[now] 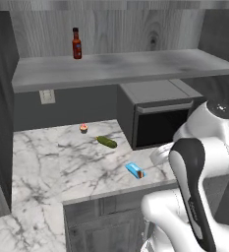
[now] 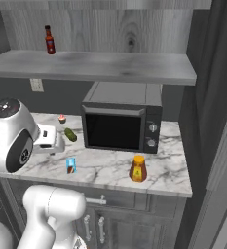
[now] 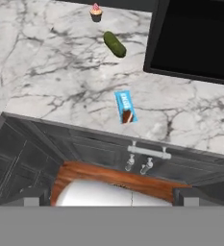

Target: Pick the honey bottle and bar from the counter and place them in the cabinets closest to them.

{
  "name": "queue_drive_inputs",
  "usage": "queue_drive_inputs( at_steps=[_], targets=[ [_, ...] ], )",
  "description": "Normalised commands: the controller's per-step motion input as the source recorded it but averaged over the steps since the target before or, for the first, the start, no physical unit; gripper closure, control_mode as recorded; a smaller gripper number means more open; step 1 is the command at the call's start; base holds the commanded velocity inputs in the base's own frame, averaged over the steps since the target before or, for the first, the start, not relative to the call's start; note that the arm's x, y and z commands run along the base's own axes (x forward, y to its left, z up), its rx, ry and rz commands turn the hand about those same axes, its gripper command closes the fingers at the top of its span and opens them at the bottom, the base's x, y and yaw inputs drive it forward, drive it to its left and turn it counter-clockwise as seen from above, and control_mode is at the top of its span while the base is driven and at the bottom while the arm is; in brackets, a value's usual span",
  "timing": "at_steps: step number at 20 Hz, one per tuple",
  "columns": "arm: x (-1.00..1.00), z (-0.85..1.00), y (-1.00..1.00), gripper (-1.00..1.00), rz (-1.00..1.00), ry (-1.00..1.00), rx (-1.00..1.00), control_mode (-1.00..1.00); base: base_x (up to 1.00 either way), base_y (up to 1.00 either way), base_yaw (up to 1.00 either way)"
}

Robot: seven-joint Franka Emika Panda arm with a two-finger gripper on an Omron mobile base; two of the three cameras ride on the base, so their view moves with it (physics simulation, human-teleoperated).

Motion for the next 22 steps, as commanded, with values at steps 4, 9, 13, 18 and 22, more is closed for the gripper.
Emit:
queue_drive_inputs(
  at_steps=[4,9,13,18,22],
  targets=[
    [0.00,-0.65,0.00,-1.00,0.06,-0.21,0.00,-1.00,0.00,0.00,0.00],
    [0.00,-0.71,0.00,-1.00,0.04,-0.23,0.00,-1.00,0.00,0.00,0.00],
    [0.00,-0.68,0.00,-1.00,0.01,-0.27,0.00,-1.00,0.00,0.00,0.00],
    [-0.07,-0.69,-0.01,-1.00,0.00,-0.32,0.05,-1.00,0.00,0.00,0.00],
    [-0.29,-0.62,-0.01,-1.00,0.00,-0.37,0.11,-1.00,0.00,0.00,0.00]
  ],
)
